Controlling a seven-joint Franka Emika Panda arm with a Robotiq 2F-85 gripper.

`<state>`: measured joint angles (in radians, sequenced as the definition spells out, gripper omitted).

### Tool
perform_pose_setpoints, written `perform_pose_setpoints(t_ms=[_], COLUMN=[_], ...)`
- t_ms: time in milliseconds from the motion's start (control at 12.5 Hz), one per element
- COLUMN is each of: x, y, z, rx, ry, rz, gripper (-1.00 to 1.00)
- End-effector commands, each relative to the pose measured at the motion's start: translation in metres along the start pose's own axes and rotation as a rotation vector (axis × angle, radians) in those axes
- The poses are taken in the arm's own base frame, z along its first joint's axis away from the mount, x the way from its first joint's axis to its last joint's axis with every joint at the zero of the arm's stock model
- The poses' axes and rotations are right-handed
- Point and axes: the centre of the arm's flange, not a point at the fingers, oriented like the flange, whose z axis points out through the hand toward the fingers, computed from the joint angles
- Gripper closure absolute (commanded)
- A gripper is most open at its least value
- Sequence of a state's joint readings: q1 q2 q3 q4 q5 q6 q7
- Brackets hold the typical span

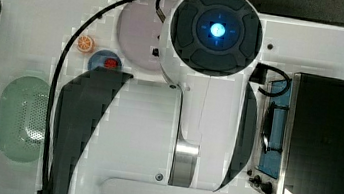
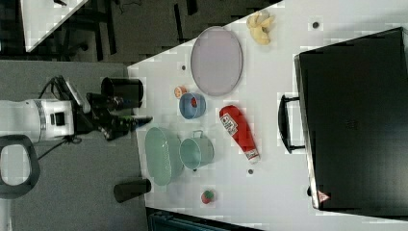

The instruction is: Pick Ketchup from the table and place it in strainer.

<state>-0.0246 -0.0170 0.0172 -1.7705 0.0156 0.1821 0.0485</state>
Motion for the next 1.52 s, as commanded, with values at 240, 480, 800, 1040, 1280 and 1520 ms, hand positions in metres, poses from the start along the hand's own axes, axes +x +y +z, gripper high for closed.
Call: perform_pose_setpoints(t_ms=[240,480,800,1040,1280,1520], x=[-0.014,-0.011,0.000,0.002,0.000,-0.007], y=[0.053,0.044,0.030,0.020,0.012,0.015], z=[-0.051,-0.022,0.042,0.093,0.143,0.196], rx=[-0.017,-0.033,-0.033,-0.011,0.019,0.027], ry=[-0.053,-0.075,-0.108,-0.106,-0.053,-0.024], rz=[0.059,-0.047,-0.443,-0.790,-1.078,-1.120], gripper=[-0.99,-1.00,-1.00,-1.00,-1.00,-1.00])
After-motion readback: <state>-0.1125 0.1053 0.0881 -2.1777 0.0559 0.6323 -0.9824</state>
